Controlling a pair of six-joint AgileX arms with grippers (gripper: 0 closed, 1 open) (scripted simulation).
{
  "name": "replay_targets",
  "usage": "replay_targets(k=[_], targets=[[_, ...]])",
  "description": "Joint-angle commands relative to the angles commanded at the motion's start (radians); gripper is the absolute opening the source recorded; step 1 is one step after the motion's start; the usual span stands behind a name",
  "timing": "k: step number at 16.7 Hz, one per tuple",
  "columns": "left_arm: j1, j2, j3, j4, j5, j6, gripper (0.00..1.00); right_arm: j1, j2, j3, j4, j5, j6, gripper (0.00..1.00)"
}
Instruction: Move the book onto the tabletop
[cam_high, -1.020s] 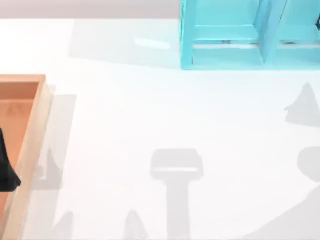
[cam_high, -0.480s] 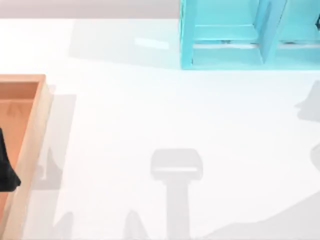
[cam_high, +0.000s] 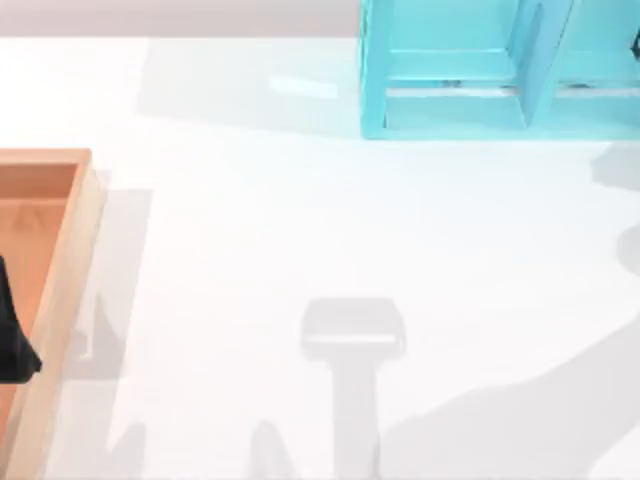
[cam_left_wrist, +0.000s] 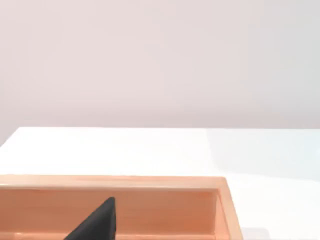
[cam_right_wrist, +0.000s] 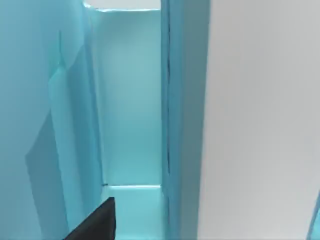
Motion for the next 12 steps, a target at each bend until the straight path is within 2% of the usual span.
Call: replay_targets(k=[4, 9, 12], targets=[[0.0, 0.0, 0.0, 0.0, 0.0, 0.0, 1.0, 0.024, 0.078, 0.152, -0.073, 0.025, 0.001, 1.0], [0.0, 0.0, 0.0, 0.0, 0.0, 0.0, 1.0, 0.028, 0.089, 0.17, -0.083, 0.028, 0.001, 1.0], [0.0, 0.0, 0.0, 0.0, 0.0, 0.0, 1.0, 0.028, 0.089, 0.17, -0.083, 0.028, 0.001, 0.77]])
